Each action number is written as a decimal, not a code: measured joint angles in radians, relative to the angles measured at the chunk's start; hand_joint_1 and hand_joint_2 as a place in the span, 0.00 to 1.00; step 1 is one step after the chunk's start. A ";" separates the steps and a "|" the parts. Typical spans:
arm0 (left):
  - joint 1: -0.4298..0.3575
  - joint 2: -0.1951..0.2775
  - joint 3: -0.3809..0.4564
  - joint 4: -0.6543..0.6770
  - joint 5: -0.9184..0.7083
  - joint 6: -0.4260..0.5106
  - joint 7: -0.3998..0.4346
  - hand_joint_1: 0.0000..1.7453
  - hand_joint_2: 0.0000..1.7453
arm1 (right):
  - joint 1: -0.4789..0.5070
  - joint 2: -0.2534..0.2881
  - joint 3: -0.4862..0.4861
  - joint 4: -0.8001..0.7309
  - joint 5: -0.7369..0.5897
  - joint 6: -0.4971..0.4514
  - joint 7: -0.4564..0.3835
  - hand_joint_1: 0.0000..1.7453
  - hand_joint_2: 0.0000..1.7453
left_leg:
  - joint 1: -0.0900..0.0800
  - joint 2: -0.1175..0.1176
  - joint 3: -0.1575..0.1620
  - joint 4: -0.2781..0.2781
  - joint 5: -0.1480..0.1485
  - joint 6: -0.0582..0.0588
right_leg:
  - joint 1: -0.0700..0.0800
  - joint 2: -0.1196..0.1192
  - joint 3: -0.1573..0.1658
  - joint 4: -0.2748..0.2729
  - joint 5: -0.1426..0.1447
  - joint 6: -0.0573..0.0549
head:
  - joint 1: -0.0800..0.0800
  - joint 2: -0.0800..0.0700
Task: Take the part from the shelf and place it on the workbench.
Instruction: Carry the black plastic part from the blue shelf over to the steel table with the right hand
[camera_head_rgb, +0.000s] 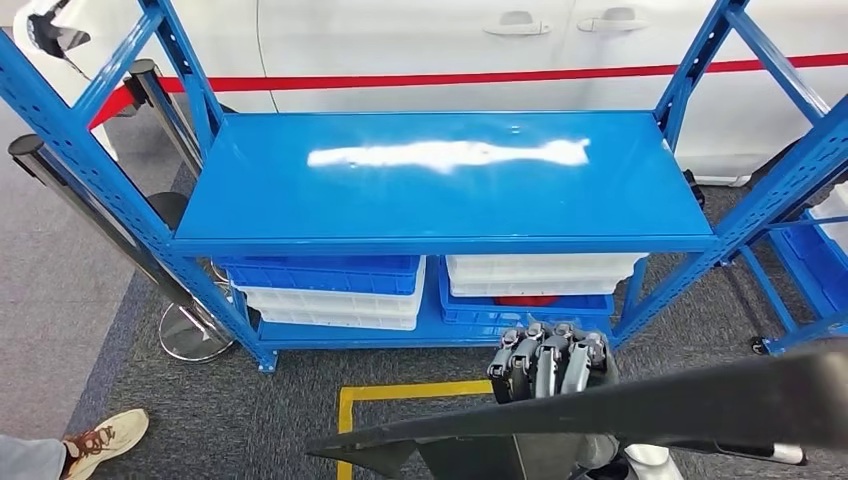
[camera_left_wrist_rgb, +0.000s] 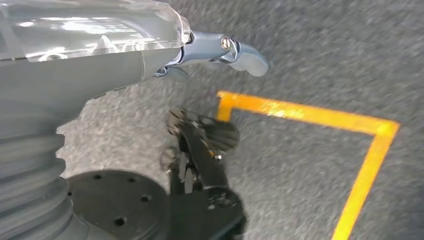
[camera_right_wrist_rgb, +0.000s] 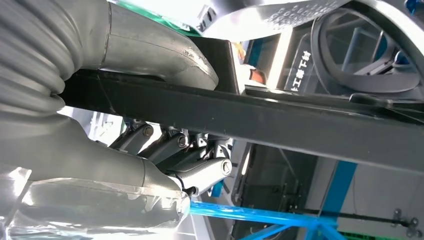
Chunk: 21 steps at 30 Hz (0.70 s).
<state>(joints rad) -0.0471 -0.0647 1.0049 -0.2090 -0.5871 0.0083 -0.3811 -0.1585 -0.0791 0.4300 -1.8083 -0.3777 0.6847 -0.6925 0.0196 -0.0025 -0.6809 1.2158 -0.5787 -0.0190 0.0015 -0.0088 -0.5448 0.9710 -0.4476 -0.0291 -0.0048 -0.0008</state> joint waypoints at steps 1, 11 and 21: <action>0.000 0.000 0.000 0.000 -0.001 0.000 0.002 0.00 1.00 | 0.000 -0.002 0.000 0.003 -0.002 -0.006 0.000 1.00 1.00 | 0.000 0.000 -0.007 0.050 -0.017 -0.002 | 0.002 -0.001 -0.014 0.005 0.007 0.000 | 0.000 0.000; 0.003 0.009 0.016 -0.007 -0.016 0.014 0.015 0.00 1.00 | -0.024 -0.030 -0.001 0.003 -0.005 -0.081 0.000 1.00 1.00 | -0.006 0.000 0.177 -0.186 0.050 0.029 | 0.004 0.000 -0.106 0.073 0.049 0.040 | 0.000 0.000; 0.007 0.015 0.023 -0.012 -0.035 0.018 0.020 0.00 1.00 | -0.009 -0.053 -0.029 -0.029 0.017 -0.084 -0.002 1.00 1.00 | 0.000 0.007 0.057 -0.187 0.151 0.040 | -0.017 0.006 -0.068 0.249 -0.086 0.075 | 0.002 0.000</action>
<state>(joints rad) -0.0400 -0.0500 1.0284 -0.2209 -0.6221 0.0263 -0.3616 -0.1676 -0.1322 0.4008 -1.8376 -0.3608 0.6004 -0.6943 0.0191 0.0049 -0.6234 1.0290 -0.4278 0.0209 -0.0158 -0.0032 -0.6126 1.2202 -0.5331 0.0462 -0.0031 -0.0008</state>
